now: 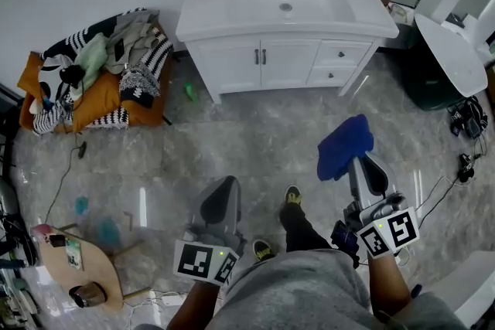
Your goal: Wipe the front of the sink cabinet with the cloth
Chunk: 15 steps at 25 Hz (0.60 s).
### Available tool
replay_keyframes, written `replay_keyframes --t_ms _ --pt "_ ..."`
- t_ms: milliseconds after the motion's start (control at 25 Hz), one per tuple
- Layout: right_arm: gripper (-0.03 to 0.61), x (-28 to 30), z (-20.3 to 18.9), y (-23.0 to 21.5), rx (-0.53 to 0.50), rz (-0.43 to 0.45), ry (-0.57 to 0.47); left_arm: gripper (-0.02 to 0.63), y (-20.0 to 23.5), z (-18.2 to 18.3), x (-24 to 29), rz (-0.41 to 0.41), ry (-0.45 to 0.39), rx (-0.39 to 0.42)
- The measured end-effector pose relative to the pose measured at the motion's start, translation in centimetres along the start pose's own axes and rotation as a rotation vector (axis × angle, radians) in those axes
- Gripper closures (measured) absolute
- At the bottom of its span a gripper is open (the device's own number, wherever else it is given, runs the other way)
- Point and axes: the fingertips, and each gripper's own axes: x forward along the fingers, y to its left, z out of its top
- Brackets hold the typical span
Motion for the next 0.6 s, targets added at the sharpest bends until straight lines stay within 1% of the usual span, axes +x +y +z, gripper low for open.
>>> replay_keyframes --t_ms 200,600 --pt "0.551 1.8 -0.1 -2.2 0.008 0.006 0.015 0.601 0.1 0.2 3.0 0.006 0.018 -0.003" --pt "0.551 4.6 1.5 -6.7 0.021 0.034 0.008 0.601 -0.6 2.5 8.2 0.035 0.017 0.011"
